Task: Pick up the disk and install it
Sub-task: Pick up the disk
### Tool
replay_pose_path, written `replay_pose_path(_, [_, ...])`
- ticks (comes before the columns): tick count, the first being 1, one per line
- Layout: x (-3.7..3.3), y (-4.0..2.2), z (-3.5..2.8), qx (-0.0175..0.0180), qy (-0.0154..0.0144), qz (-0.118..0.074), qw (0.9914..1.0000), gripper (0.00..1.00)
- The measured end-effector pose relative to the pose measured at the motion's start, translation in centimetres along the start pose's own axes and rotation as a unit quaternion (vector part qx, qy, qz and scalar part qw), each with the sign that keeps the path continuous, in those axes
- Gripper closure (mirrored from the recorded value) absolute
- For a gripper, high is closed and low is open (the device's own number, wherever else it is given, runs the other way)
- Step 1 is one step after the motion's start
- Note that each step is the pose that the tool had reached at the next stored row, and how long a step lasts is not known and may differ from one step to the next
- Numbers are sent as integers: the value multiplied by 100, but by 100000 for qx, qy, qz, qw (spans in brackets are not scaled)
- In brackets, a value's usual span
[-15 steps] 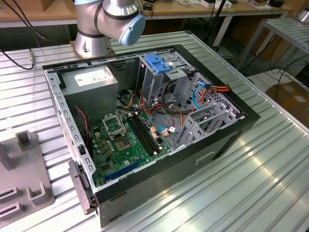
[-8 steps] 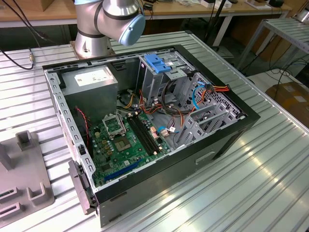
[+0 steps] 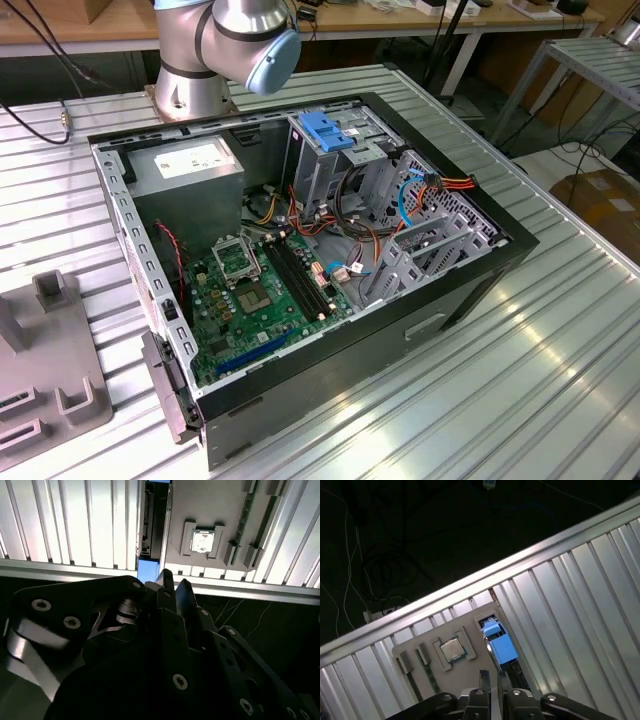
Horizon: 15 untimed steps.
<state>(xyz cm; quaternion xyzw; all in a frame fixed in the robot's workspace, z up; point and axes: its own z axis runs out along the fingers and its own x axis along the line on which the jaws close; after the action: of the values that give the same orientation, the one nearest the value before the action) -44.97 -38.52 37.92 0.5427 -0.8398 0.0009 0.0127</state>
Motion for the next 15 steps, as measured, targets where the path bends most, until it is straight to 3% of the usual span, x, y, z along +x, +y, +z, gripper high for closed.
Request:
replay_pose_path(1, [0,0,3,95,-20,-1020,99995,77])
replay_pose_path(2, [0,0,6,157,-28,-1666,99986,70])
replay_pose_path(4, [0,0,14,316,-60,-3282,99946,70])
replay_pose_path(8, [-1,0,34,606,-132,-6144,99809,63])
replay_pose_path(9, [0,1,38,662,-148,-6535,99784,63])
replay_pose_path(10, [0,2,43,726,-171,-6823,99764,56])
replay_pose_path(12, [0,2,48,824,-188,-7835,99689,56])
replay_pose_path(15, [0,2,49,841,-200,-7897,99684,56])
